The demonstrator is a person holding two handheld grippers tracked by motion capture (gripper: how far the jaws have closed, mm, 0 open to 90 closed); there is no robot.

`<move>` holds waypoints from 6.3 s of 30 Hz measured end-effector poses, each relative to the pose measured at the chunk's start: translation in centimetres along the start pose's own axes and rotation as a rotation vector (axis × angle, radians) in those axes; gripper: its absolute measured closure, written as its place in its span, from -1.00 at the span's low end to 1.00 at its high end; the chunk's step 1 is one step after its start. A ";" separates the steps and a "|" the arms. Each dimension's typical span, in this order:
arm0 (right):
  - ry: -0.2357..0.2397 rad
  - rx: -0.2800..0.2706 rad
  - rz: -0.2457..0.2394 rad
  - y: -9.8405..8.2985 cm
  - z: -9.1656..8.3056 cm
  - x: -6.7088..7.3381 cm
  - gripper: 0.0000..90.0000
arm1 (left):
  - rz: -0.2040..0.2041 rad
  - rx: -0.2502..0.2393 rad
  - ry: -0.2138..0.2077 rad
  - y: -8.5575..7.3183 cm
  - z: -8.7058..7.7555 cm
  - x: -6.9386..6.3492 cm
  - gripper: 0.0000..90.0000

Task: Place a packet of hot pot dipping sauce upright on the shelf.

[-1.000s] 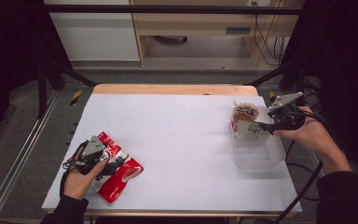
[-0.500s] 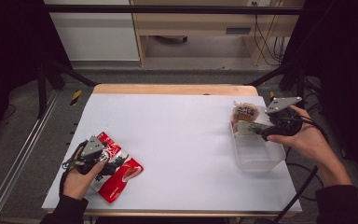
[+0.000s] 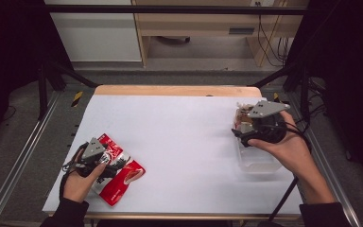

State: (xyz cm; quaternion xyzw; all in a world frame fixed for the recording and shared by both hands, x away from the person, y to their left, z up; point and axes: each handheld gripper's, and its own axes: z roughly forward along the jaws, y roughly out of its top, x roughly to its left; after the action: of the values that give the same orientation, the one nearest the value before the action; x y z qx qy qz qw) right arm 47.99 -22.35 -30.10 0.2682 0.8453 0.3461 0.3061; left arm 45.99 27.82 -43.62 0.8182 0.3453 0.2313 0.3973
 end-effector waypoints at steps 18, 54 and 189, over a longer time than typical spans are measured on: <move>0.100 -0.012 0.005 1.7 6.3 10.3 -0.70 | -0.005 0.001 0.043 -0.5 -0.9 0.7 -0.90; 0.103 0.005 0.163 -5.0 10.9 15.0 -0.68 | -0.115 0.028 0.267 -4.8 -6.3 4.5 -0.87; 0.238 0.168 -0.053 4.8 11.0 12.8 -0.65 | 0.213 -0.021 -0.072 8.9 -1.0 -1.7 1.00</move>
State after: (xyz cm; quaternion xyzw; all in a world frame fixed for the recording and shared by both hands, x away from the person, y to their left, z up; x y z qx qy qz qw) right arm 48.38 -6.23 -37.05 0.2276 0.9083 0.2953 0.1895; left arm 47.63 23.05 -36.00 0.8538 0.2398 0.2462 0.3911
